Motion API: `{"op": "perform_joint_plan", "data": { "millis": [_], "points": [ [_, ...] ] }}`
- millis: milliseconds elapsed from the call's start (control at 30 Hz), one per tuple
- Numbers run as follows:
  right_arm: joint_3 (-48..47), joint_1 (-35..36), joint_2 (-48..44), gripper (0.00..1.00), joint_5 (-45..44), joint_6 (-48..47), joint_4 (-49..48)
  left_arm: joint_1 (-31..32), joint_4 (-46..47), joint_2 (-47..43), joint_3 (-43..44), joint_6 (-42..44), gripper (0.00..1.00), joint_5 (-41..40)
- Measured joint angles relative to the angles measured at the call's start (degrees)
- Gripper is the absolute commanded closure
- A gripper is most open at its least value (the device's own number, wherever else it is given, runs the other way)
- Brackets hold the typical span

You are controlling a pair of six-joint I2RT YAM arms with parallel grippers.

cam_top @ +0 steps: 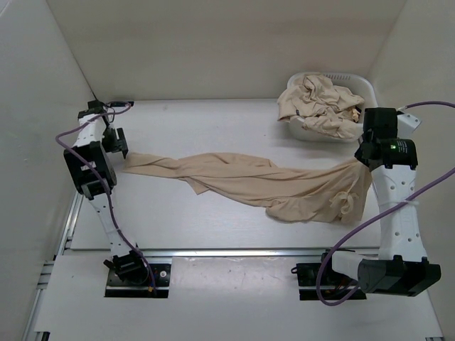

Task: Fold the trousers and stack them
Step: Flatten the trousers out

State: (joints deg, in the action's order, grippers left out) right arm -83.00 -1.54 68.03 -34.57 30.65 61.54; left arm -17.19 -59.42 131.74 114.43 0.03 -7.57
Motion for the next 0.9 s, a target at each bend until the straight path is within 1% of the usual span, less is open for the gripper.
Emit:
{"op": "perform_joint_plan", "data": {
  "millis": [67, 133, 200, 233, 267, 333, 367, 400, 533, 733, 900],
  "points": [
    [0.0, 0.0, 0.0, 1.0, 0.7, 0.0, -0.3, -1.1, 0.9, -2.4, -4.5, 0.0, 0.09, 0.1],
    [0.2, 0.0, 0.0, 1.0, 1.2, 0.1, -0.7, -2.8, 2.5, -5.5, -9.3, 0.0, 0.17, 0.6],
    [1.0, 0.0, 0.0, 1.0, 1.9, 0.3, -1.0, -4.3, 2.9, -7.8, -12.5, -0.1, 0.3, 0.7],
    [1.4, 0.0, 0.0, 1.0, 2.1, 0.3, -1.2, -5.0, 3.4, -8.7, -13.9, 0.0, 0.43, 0.7],
    [1.8, 0.0, 0.0, 1.0, 2.4, 0.4, -1.2, -5.6, 3.8, -9.2, -15.0, -0.1, 0.48, 0.8],
    [2.2, 0.0, 0.0, 1.0, 2.7, 0.4, -1.3, -5.9, 4.5, -9.4, -16.5, -0.1, 0.48, 1.5],
    [2.2, 0.0, 0.0, 1.0, 2.9, 0.4, -1.3, -5.9, 4.8, -9.2, -17.4, 0.0, 0.43, 2.1],
    [2.2, 0.0, 0.0, 1.0, 2.9, 0.4, -1.3, -5.8, 4.9, -9.1, -18.1, 0.2, 0.4, 2.9],
    [2.2, 0.0, 0.0, 1.0, 3.2, 0.7, -1.3, -4.5, 5.5, -8.0, -18.7, 0.1, 0.3, 5.5],
    [4.0, 0.0, -1.2, 1.0, 3.3, 2.2, -1.5, -3.5, 6.1, -6.7, -17.9, 0.0, 0.29, 8.0],
    [5.1, 0.0, -1.8, 1.0, 3.7, 2.6, -1.6, -3.0, 5.6, -6.1, -17.2, 0.0, 0.29, 7.9]
  ]
}}
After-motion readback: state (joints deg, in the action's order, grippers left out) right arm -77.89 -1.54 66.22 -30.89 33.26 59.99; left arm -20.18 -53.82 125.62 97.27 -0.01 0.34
